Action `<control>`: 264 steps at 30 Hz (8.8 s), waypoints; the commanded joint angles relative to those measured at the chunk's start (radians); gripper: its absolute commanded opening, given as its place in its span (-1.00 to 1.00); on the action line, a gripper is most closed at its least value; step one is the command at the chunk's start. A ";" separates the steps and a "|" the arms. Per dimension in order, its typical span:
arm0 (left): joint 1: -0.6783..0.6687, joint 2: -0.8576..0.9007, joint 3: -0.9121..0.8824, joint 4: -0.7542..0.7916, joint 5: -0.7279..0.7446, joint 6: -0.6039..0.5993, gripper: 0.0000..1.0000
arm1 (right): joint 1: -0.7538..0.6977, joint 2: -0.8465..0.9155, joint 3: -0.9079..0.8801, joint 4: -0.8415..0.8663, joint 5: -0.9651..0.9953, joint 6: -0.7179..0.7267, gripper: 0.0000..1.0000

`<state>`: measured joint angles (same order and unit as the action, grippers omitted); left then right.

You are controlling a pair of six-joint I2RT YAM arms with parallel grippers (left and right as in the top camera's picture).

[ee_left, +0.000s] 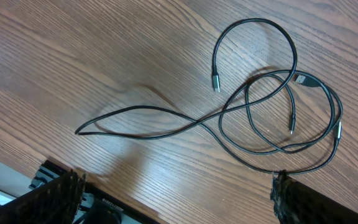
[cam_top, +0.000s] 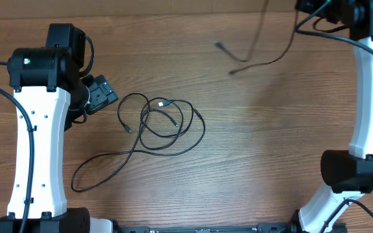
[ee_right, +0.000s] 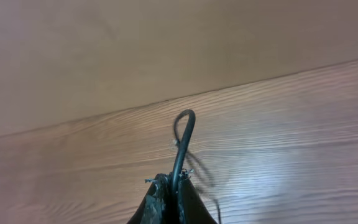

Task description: Untangle cables

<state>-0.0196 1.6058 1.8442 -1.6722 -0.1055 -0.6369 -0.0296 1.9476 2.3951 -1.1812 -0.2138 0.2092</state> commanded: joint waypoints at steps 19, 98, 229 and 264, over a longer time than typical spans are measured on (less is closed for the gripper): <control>0.000 0.003 -0.008 0.002 0.002 0.005 0.99 | -0.153 0.219 -0.006 0.098 0.378 0.002 0.78; 0.000 0.003 -0.008 0.002 0.002 0.005 0.99 | -0.063 0.288 -0.647 0.205 0.193 0.588 0.61; 0.000 0.003 -0.008 0.002 0.002 0.005 0.99 | -0.027 0.439 -0.531 0.458 0.037 0.322 -0.12; 0.000 0.003 -0.008 0.002 0.002 0.005 0.99 | -0.032 0.453 -0.375 0.596 0.010 0.186 0.01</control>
<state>-0.0196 1.6062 1.8442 -1.6718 -0.1055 -0.6369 -0.0196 2.4119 1.9102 -0.5385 -0.1814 0.4553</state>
